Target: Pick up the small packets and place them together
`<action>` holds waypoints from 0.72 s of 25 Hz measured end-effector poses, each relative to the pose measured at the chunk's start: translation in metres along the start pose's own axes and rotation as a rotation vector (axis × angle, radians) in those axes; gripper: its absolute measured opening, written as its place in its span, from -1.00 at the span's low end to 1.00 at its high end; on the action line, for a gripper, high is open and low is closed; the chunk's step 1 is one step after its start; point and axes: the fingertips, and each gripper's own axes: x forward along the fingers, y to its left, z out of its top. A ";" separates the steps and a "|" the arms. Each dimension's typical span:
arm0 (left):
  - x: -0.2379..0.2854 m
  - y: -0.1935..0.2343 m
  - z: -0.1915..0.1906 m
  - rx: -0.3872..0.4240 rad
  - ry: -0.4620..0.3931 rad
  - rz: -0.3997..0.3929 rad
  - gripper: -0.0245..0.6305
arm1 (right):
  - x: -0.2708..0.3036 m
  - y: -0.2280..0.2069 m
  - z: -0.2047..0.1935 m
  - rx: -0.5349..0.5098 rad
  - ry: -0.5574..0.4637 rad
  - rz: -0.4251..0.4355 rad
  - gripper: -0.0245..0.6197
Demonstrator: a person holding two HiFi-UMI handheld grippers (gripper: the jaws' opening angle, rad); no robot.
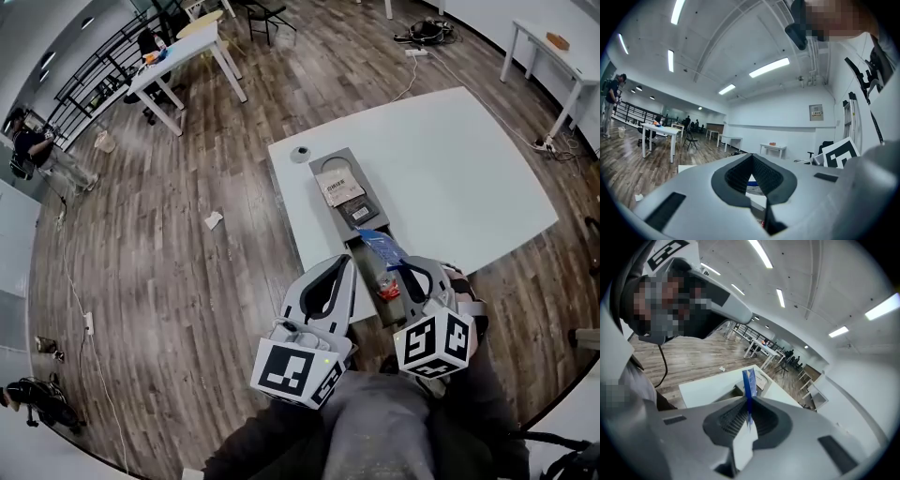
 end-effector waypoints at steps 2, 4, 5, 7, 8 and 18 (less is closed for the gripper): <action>0.008 0.013 0.000 -0.011 0.005 0.007 -0.92 | 0.013 -0.009 0.006 0.000 0.001 -0.005 -0.83; 0.019 0.031 0.000 -0.019 0.009 0.014 -0.92 | 0.030 -0.017 0.013 -0.003 0.003 -0.007 -0.83; 0.025 0.041 0.001 -0.022 0.010 0.018 -0.92 | 0.039 -0.022 0.017 -0.006 0.003 -0.009 -0.83; 0.037 0.061 0.003 -0.028 0.012 0.026 -0.92 | 0.057 -0.033 0.027 -0.014 0.002 -0.022 -0.83; 0.043 0.070 0.005 -0.032 0.013 0.030 -0.92 | 0.065 -0.039 0.032 -0.018 0.002 -0.031 -0.83; 0.076 0.166 -0.001 -0.093 0.062 0.072 -0.92 | 0.150 -0.079 0.057 -0.080 0.090 -0.103 -0.83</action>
